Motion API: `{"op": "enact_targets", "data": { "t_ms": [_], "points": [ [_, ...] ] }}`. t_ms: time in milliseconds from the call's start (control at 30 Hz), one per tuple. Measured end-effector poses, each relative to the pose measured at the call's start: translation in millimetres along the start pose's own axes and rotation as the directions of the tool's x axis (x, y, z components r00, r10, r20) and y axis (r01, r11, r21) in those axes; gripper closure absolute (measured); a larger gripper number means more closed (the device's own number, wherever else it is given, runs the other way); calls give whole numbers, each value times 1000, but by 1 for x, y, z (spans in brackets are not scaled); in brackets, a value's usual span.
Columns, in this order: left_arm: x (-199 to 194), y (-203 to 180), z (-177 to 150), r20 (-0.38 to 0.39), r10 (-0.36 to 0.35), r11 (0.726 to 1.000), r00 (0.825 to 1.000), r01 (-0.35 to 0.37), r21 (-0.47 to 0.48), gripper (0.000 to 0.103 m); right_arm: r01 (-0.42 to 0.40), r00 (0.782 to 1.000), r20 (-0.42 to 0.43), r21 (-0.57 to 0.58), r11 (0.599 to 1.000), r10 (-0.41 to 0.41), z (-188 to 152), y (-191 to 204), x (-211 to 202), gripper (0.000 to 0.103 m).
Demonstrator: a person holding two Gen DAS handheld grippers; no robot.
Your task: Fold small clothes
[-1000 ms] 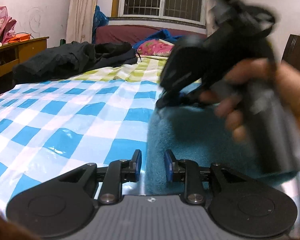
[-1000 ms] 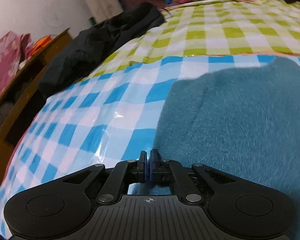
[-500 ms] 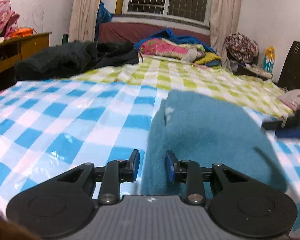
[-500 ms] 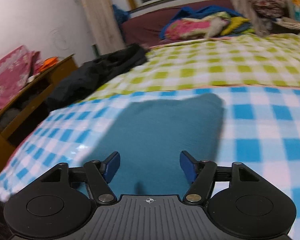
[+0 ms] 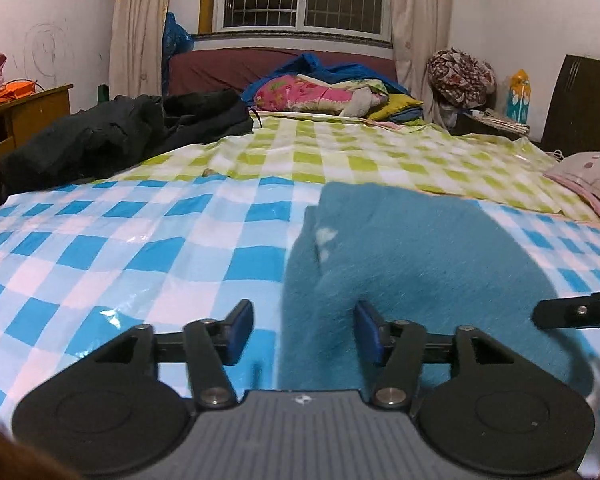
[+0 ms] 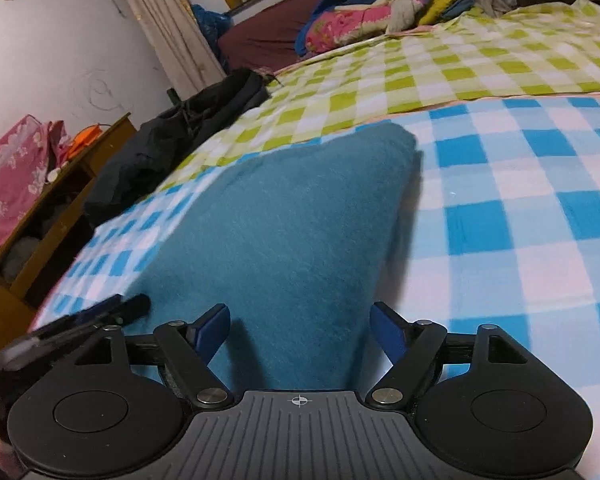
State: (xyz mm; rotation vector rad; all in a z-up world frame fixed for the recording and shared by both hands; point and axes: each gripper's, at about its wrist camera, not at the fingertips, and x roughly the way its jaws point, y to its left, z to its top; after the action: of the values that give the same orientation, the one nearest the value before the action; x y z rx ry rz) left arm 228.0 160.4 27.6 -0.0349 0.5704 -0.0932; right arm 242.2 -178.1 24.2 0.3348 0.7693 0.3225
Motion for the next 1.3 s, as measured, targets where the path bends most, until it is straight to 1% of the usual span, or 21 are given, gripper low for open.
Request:
{"op": "enact_targets", "data": {
  "t_ms": [100, 200, 300, 333, 367, 400, 433, 467, 500, 533, 667, 800, 867, 900, 933, 1000, 1067, 1167, 1233, 1267, 1300],
  "points": [
    [8, 4, -7, -23, -15, 1000, 1000, 15, 12, 33, -14, 1000, -19, 7, 1000, 14, -10, -4, 6, 19],
    [9, 13, -7, -36, -56, 998, 998, 55, -33, 34, -64, 996, -52, 72, 995, 68, -14, -9, 20, 19],
    [11, 17, -9, -54, -122, 989, 991, 117, -88, 48, -139, 987, -58, 143, 980, 149, -16, -12, 31, 20],
    [10, 16, -10, -59, -138, 987, 989, 132, -96, 54, -156, 984, -62, 148, 977, 166, -16, -10, 35, 22],
    [9, 15, -10, -61, -146, 985, 987, 139, -97, 57, -147, 985, -67, 146, 978, 158, -16, -5, 38, 24],
    [7, 13, -10, -62, -148, 985, 987, 141, -98, 58, -134, 987, -72, 138, 981, 145, -16, -2, 39, 30],
    [6, 11, -11, -65, -152, 984, 986, 145, -101, 60, -130, 988, -71, 128, 983, 140, -16, 0, 36, 39],
    [4, 9, -12, -70, -163, 982, 984, 155, -112, 61, -133, 987, -70, 126, 983, 143, -16, -1, 33, 45],
    [2, 7, -12, -75, -176, 979, 982, 166, -121, 62, -140, 986, -74, 137, 981, 151, -15, -5, 29, 54],
    [-2, 3, -14, -82, -196, 975, 977, 185, -125, 63, -155, 982, -79, 162, 975, 169, -16, -11, 23, 59],
    [-28, -24, -29, -101, -242, 968, 965, 233, -93, 63, -143, 983, -94, 165, 976, 160, -27, -22, -3, 61],
    [-64, -53, -55, -134, -317, 948, 939, 308, -84, 63, -100, 986, -120, 119, 988, 114, -43, -31, -45, 60],
    [-80, -67, -65, -158, -331, 944, 930, 325, -61, 63, -80, 984, -152, 108, 991, 96, -51, -42, -67, 58],
    [-87, -73, -67, -163, -331, 944, 929, 326, -54, 63, -66, 983, -162, 104, 992, 82, -54, -45, -74, 53],
    [-92, -78, -68, -163, -321, 947, 933, 318, -41, 63, -45, 984, -167, 91, 995, 60, -58, -47, -82, 49],
    [-103, -86, -64, -136, -283, 959, 949, 285, -5, 63, 11, 989, -149, 38, 999, -5, -67, -45, -98, 46],
    [-112, -88, -55, -88, -239, 970, 967, 242, 20, 63, 58, 994, -92, -10, 998, -58, -72, -40, -114, 46],
    [-117, -88, -34, -10, -211, 977, 978, 211, 18, 63, 101, 995, -2, -26, 995, -101, -74, -32, -134, 47],
    [-108, -92, -19, 26, -178, 984, 984, 177, 26, 63, 97, 995, 45, -51, 994, -94, -70, -24, -141, 49],
    [-98, -92, -12, 28, -162, 986, 986, 162, 31, 63, 83, 995, 61, -62, 995, -79, -68, -18, -141, 50],
    [-87, -92, -8, 21, -147, 989, 989, 147, 26, 63, 60, 996, 65, -68, 996, -55, -66, -13, -139, 54]
  ]
}}
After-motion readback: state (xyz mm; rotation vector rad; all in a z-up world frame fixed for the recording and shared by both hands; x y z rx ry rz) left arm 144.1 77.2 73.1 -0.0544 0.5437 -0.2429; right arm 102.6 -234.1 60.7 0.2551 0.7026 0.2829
